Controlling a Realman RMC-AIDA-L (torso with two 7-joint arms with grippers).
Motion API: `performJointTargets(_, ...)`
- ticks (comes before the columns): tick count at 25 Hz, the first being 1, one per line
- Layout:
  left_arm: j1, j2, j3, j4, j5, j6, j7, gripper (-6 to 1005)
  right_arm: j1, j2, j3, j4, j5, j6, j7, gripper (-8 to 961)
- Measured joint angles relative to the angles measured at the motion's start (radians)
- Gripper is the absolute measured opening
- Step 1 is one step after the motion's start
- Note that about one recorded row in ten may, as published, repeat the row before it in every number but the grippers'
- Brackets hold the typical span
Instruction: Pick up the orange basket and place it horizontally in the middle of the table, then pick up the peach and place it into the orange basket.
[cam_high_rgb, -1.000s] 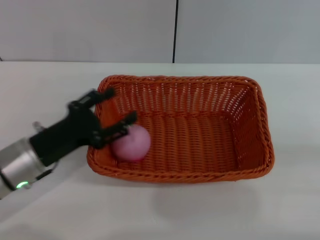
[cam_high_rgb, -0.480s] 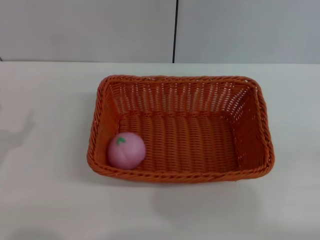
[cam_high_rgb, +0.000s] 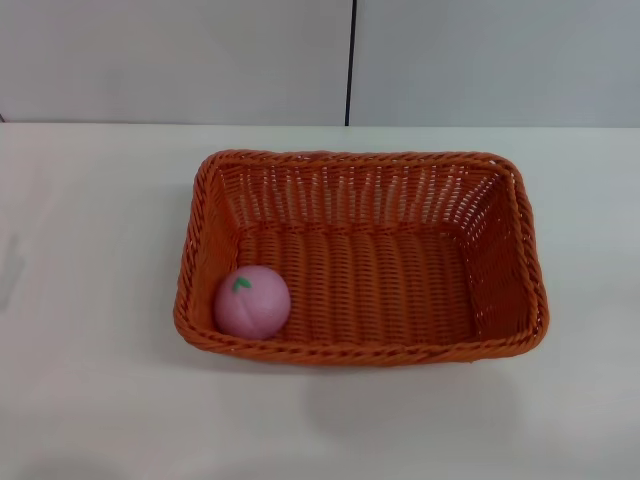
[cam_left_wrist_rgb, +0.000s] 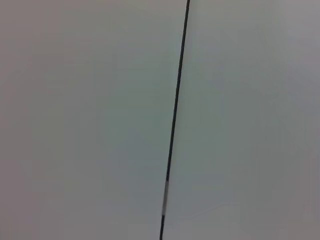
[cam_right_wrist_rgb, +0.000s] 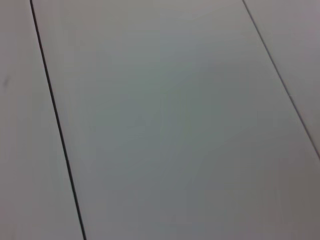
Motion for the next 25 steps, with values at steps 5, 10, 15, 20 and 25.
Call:
performJointTargets(5, 0.004, -0.001, -0.023, 0.016, -0.001, -0.009, 0.007, 840, 0.002, -0.003, -0.02, 0.003, -0.012, 0.001, 0.012, 512)
performJointTargets(10, -0.017, 0.001, -0.023, 0.022, -0.001, 0.005, 0.009, 840, -0.002, -0.003, -0.065, -0.001, -0.052, 0.009, -0.012, 511)
performJointTargets(15, -0.022, 0.001, -0.029, 0.021, -0.001, 0.003, 0.008, 840, -0.001, 0.0, -0.048, 0.005, -0.059, 0.019, -0.038, 589)
performJointTargets(20, -0.022, 0.0, -0.034, 0.024, -0.002, 0.026, -0.001, 840, 0.0, 0.0, -0.049, 0.001, -0.066, -0.012, -0.037, 707)
performJointTargets(25, -0.023, 0.001, -0.033, 0.033, -0.002, 0.047, -0.004, 840, 0.009, 0.001, -0.049, 0.005, -0.066, 0.001, -0.038, 729)
